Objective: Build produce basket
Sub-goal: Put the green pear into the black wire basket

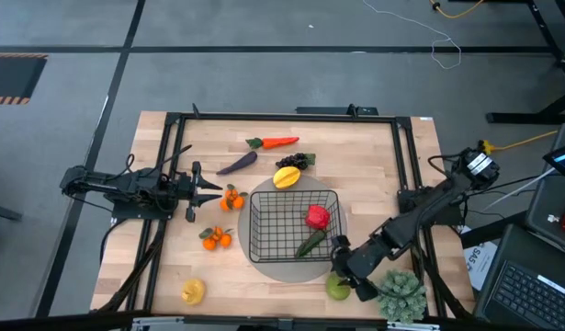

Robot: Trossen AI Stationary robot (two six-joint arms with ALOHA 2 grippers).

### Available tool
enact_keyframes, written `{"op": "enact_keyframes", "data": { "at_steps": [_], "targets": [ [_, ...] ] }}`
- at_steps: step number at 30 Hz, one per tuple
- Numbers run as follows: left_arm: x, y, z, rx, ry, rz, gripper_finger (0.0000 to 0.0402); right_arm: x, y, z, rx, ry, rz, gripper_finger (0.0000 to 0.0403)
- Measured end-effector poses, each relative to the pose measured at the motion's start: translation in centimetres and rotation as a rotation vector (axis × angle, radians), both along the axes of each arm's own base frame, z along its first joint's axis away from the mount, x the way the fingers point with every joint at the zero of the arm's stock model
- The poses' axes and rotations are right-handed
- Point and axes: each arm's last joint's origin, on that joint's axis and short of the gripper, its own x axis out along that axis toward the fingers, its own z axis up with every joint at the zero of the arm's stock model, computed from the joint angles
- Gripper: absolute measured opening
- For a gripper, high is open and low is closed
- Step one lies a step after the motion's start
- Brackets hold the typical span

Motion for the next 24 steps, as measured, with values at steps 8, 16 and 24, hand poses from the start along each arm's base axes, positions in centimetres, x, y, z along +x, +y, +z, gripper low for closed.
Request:
{"op": "enact_keyframes", "data": {
  "at_steps": [8,16,24],
  "targets": [
    [0.00,0.00,-0.01,0.000,0.000,0.000,0.0094,-0.49,0.54,-0.04,0.008,0.015,0.006,0.0188],
    [0.00,0.00,-0.01,0.000,0.000,0.000,0.0094,-0.55,0.61,-0.03,0.009,0.015,0.006,0.0168],
    [0.00,0.00,-0.01,0.000,0.001,0.000,0.0094,-0.62,0.53,-0.12,0.027,0.050,-0.038,0.0118]
  ]
}}
